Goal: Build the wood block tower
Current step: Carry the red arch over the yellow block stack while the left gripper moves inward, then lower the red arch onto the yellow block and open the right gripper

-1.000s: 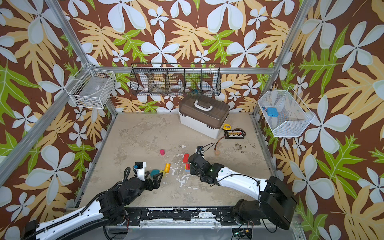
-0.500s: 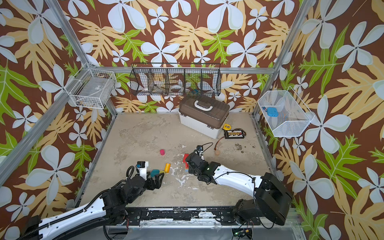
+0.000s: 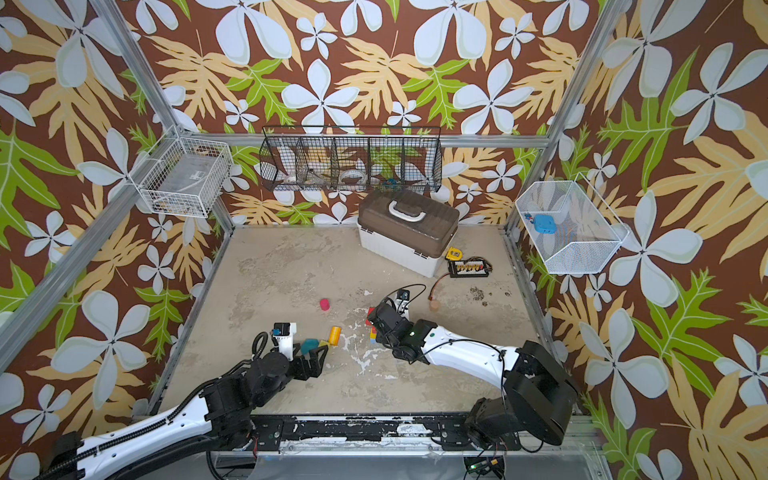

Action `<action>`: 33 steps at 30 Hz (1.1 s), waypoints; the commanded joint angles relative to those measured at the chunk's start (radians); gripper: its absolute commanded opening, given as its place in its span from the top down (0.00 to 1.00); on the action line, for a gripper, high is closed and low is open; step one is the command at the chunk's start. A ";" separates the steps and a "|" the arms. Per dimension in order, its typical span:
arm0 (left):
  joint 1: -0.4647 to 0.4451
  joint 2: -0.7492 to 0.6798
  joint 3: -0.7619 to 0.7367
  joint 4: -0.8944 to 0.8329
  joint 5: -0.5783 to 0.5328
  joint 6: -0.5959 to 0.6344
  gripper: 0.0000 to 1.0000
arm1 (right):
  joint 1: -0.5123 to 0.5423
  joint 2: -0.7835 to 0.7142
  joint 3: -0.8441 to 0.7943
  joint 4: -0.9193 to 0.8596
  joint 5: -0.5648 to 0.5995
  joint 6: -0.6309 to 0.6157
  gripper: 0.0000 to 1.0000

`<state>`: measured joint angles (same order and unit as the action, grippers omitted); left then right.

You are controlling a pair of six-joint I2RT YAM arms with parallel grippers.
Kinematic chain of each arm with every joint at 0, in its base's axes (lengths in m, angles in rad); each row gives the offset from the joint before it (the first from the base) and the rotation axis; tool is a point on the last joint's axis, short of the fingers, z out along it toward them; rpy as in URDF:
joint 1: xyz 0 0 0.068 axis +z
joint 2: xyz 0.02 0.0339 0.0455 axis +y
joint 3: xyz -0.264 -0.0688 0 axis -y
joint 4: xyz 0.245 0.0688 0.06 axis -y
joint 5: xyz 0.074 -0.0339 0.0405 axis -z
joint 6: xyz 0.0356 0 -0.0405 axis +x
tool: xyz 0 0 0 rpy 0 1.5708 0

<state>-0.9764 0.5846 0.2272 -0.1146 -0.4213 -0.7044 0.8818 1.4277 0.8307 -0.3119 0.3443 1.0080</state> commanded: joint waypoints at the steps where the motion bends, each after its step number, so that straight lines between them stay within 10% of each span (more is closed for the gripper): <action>1: 0.000 -0.004 0.000 0.015 -0.010 -0.006 0.00 | 0.000 0.005 -0.003 0.001 -0.008 0.015 1.00; 33: 0.001 -0.006 -0.003 0.017 -0.013 -0.007 0.00 | 0.000 0.043 0.008 0.011 -0.016 0.006 0.90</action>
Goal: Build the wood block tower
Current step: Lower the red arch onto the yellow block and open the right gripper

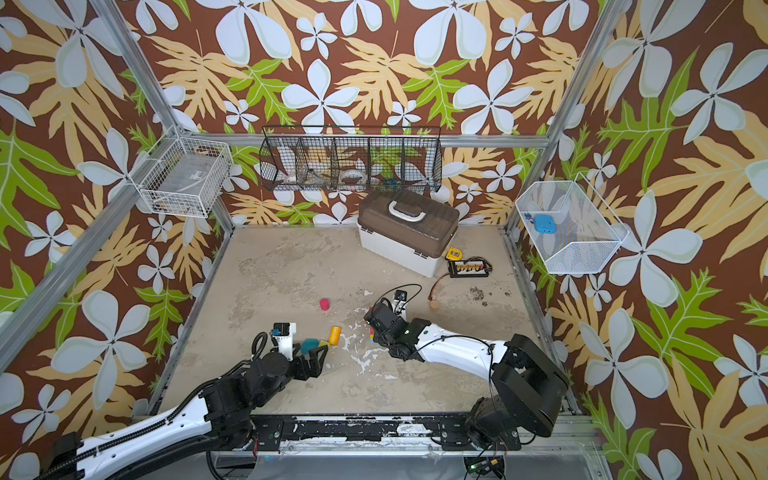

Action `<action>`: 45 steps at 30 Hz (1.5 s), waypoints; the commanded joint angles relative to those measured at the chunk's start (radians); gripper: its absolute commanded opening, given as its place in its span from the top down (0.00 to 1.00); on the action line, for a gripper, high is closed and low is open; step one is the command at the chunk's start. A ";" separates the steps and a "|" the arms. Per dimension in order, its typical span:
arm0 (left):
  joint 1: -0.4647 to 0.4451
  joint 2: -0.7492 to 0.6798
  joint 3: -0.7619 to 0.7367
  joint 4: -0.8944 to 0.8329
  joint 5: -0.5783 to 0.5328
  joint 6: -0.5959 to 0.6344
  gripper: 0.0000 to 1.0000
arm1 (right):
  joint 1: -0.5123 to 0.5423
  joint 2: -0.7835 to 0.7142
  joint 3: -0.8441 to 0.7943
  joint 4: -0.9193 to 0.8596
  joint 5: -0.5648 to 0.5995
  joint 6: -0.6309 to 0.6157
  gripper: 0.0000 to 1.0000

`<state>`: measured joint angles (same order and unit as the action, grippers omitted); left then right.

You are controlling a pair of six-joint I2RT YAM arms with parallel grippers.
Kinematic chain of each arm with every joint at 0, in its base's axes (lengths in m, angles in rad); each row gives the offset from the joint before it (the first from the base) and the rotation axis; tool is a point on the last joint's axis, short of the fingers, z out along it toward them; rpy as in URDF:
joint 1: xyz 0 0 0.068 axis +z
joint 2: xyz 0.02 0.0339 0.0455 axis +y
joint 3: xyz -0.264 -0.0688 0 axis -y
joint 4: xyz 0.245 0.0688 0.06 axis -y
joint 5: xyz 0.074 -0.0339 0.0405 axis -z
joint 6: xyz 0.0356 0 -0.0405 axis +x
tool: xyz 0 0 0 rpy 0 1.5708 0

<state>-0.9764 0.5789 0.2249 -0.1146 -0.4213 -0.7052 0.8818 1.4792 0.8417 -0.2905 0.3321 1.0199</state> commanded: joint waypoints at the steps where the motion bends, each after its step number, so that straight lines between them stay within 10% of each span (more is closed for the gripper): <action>1: 0.000 0.000 -0.001 0.018 -0.013 -0.007 0.00 | 0.000 -0.011 -0.006 -0.011 -0.004 -0.007 0.90; 18: 0.000 0.002 -0.001 0.017 -0.013 -0.007 0.00 | 0.008 -0.020 -0.010 -0.003 -0.004 -0.015 0.88; 32: 0.001 0.002 0.001 0.020 -0.013 -0.005 0.00 | 0.008 -0.026 -0.004 -0.019 0.008 -0.014 0.62; 45: 0.002 -0.069 0.031 0.165 0.020 0.001 0.00 | 0.029 -0.314 -0.201 0.099 -0.034 -0.186 0.55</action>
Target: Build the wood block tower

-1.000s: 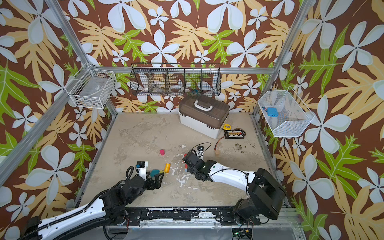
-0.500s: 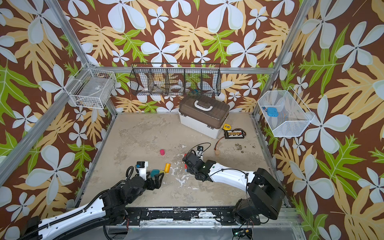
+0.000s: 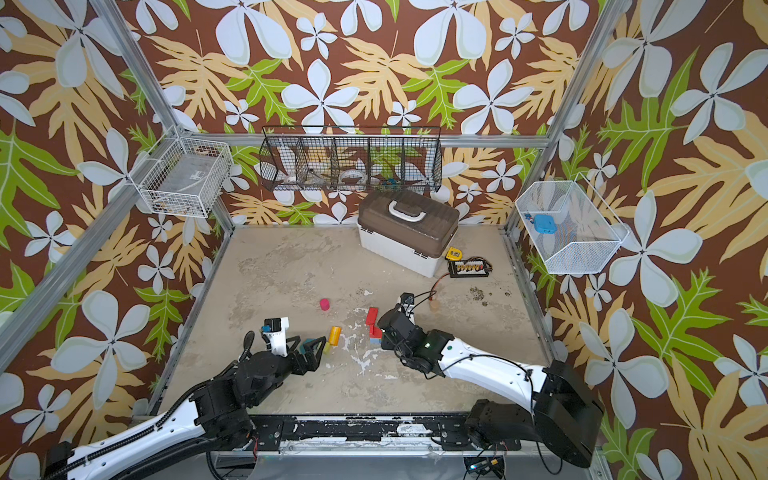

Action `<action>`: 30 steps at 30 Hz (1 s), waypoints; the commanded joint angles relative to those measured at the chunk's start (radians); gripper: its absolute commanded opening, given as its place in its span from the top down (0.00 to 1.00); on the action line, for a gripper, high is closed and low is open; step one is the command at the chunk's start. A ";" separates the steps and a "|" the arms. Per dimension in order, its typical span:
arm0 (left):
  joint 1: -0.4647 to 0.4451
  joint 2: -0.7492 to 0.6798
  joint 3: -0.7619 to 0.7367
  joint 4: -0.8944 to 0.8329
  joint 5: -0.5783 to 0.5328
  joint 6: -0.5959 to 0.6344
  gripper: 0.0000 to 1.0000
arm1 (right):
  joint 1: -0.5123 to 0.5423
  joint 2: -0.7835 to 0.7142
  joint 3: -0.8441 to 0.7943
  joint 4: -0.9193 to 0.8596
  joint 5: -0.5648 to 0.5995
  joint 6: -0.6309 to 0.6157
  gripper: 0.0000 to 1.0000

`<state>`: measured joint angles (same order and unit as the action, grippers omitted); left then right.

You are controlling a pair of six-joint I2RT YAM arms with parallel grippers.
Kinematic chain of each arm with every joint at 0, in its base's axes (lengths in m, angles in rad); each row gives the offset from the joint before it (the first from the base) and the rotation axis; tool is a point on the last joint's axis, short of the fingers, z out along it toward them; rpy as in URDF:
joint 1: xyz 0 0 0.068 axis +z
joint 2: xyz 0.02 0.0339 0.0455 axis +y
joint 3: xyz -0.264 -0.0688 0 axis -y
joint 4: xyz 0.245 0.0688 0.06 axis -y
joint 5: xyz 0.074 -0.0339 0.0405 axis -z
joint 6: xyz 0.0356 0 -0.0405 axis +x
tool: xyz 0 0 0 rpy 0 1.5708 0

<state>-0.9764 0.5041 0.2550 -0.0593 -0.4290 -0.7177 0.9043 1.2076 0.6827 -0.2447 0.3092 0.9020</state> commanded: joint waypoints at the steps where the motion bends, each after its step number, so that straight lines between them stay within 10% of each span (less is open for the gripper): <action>1: 0.002 0.025 0.008 0.122 0.032 0.015 0.00 | 0.010 -0.066 -0.071 0.076 -0.021 -0.082 0.55; 12: 0.002 0.356 0.098 0.238 0.015 0.024 0.29 | 0.030 -0.079 -0.278 0.344 -0.126 -0.160 0.79; 30: 0.101 0.686 0.258 0.330 0.106 0.098 0.30 | 0.028 0.053 -0.232 0.382 -0.075 -0.160 0.77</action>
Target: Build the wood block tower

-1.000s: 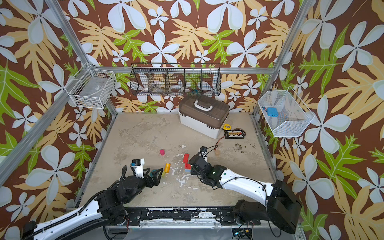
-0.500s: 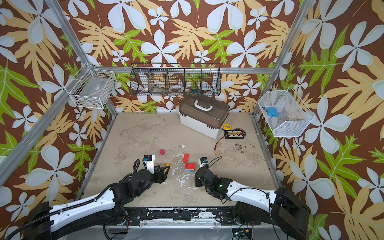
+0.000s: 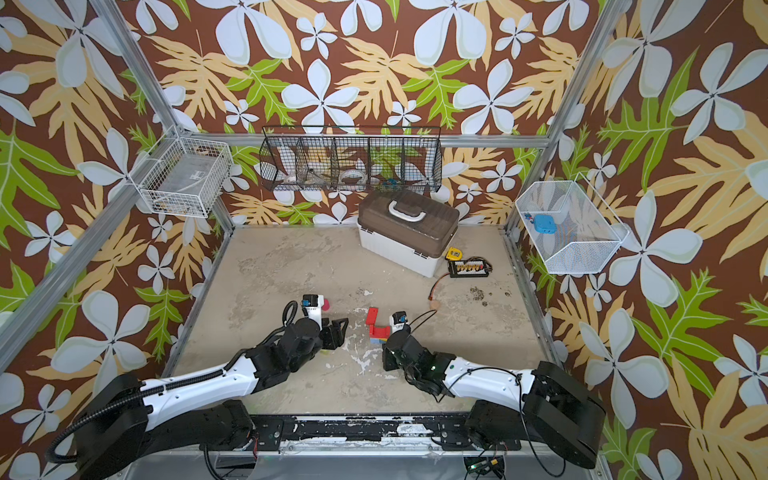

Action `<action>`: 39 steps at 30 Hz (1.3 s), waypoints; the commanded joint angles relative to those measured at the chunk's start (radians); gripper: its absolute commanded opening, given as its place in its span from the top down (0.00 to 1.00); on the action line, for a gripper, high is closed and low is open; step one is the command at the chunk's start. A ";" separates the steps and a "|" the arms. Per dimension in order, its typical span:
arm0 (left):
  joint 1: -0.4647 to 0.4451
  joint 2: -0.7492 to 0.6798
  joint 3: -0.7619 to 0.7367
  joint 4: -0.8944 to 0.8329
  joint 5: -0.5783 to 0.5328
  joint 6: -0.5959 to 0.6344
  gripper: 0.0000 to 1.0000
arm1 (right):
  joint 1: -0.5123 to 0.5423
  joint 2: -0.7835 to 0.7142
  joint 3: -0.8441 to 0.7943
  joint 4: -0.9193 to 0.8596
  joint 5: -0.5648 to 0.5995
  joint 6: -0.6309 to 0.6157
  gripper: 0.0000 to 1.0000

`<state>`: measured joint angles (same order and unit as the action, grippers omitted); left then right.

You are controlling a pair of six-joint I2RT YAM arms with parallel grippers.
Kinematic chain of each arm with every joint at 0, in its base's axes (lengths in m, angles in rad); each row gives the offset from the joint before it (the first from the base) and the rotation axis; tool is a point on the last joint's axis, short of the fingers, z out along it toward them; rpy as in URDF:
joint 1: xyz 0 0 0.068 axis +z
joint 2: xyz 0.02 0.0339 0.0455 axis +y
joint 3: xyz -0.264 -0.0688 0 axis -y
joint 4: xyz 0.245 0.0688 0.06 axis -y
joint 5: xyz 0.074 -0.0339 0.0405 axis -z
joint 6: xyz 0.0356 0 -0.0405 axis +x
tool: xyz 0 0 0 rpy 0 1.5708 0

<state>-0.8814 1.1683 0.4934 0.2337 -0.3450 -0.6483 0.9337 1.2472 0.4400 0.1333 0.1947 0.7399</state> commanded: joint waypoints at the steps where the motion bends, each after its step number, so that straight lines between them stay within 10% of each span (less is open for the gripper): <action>1: 0.007 0.033 0.026 0.038 0.023 0.030 0.30 | -0.001 0.018 0.013 0.001 0.045 0.006 0.77; 39: 0.024 0.377 0.200 0.087 0.135 0.088 0.30 | -0.036 0.012 0.019 -0.063 0.073 0.029 0.82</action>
<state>-0.8593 1.5215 0.6743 0.2958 -0.2298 -0.5735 0.8967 1.2675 0.4603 0.0738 0.2668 0.7811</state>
